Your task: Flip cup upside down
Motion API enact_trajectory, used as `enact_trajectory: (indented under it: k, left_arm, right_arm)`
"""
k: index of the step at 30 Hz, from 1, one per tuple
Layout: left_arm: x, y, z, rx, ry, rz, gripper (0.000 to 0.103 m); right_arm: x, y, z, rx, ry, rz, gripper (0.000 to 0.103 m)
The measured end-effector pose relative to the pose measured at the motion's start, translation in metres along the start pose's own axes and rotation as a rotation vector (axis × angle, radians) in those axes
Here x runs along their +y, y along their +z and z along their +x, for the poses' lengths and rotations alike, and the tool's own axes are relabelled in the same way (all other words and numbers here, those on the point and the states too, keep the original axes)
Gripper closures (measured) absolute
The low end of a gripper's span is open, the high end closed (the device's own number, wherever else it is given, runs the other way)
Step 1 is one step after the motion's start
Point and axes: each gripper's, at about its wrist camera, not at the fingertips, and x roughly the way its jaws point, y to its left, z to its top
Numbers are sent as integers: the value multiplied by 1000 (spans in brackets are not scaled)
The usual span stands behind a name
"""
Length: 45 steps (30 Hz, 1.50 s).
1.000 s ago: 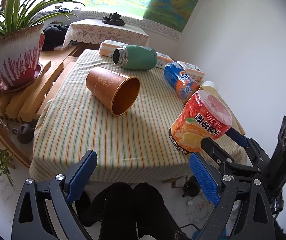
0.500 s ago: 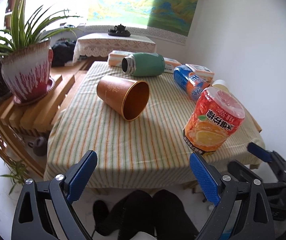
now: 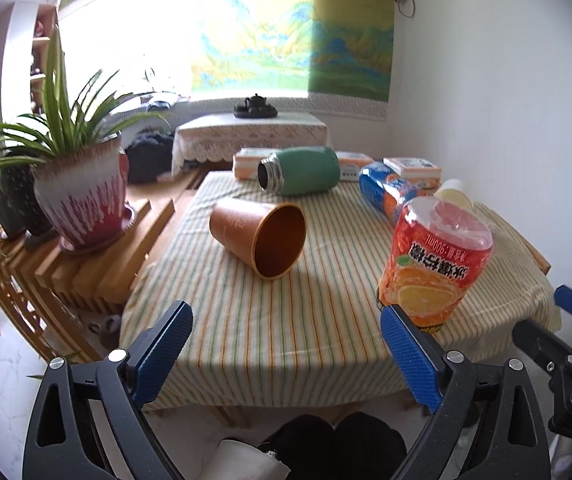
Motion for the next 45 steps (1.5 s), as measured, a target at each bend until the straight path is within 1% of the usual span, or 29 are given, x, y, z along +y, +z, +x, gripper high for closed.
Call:
enact_trajectory:
  k: [3,8,11,17,22,29,45]
  left_arm:
    - [-4,1,-8,-30,1,9,2]
    - [-11,5,-19,-77,-6,24,1]
    - [-13,7,-24,-92,-11,30,1]
    - [-15,8,-29,-101,-19,11,1]
    - [-16,8,-35,-120,-7,12,1]
    - [-15,9,-40,-136,0,9,1]
    - [-12,10,-35,-130,-4,9,1]
  right_arm:
    - [-2,0,-6,-19,-28,-9,12]
    - [-9,1,-11,-53,-81,21,12]
    - [-15,3,-14,-64,-102,44,12]
    - [-25,6,-22,-95,-139,68,12]
    - [-28,6,-26,-118,-150,78,12]
    - [-26,6,-26,-123,-150,72,12]
    - [-27,7,-22,-117,-152,75,11]
